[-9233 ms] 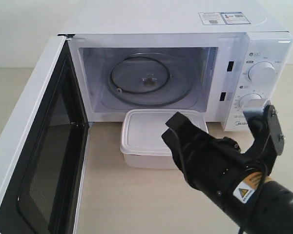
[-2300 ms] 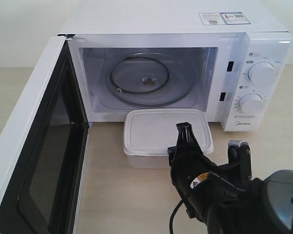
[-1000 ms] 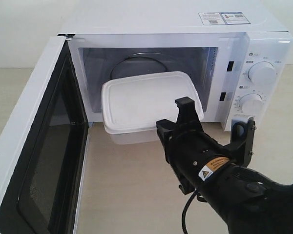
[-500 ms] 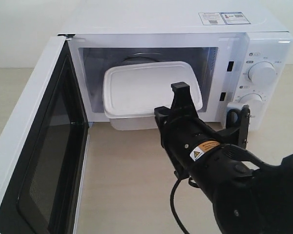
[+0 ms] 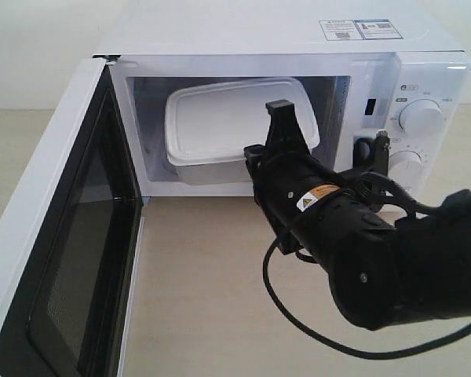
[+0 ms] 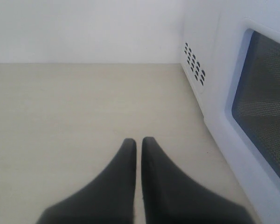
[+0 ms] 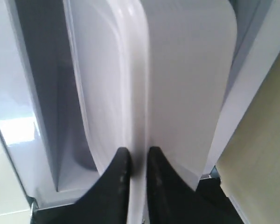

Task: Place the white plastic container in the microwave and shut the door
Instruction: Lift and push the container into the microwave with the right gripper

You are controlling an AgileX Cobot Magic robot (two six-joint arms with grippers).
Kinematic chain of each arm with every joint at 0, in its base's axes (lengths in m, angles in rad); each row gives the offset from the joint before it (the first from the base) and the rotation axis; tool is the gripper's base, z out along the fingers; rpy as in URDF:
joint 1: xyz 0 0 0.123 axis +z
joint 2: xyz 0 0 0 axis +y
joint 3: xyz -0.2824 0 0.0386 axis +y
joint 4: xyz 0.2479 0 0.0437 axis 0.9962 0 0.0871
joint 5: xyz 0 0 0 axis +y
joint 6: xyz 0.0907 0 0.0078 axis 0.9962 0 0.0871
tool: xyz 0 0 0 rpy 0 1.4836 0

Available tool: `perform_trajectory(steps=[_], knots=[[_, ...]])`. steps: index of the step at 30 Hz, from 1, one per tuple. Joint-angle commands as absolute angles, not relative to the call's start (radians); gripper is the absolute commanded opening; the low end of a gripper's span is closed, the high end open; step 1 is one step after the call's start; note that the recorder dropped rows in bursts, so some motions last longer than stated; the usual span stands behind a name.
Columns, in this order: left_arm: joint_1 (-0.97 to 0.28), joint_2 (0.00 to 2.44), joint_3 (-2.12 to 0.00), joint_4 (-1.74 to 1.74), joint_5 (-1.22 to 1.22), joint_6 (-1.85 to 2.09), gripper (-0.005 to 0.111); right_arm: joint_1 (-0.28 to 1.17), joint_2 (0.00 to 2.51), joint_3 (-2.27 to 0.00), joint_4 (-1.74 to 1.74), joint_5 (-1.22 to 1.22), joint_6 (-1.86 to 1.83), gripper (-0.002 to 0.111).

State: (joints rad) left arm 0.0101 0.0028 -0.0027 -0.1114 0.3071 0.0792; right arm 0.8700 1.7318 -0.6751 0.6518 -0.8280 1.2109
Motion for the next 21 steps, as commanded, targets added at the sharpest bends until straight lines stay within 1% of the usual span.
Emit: perform_trajectory(steps=[1, 10, 21], knots=[[0.013, 0.0, 0.0, -0.117, 0.306, 0.083, 0.004, 0.855, 1.778, -0.719, 0.633, -0.828, 1.207, 0.0], [0.013, 0.0, 0.0, -0.117, 0.306, 0.083, 0.004, 0.844, 1.882, -0.804, 0.608, -0.834, 1.235, 0.0], [0.013, 0.0, 0.0, -0.117, 0.306, 0.083, 0.004, 0.754, 1.894, -0.811, 0.527, -0.847, 1.278, 0.0]])
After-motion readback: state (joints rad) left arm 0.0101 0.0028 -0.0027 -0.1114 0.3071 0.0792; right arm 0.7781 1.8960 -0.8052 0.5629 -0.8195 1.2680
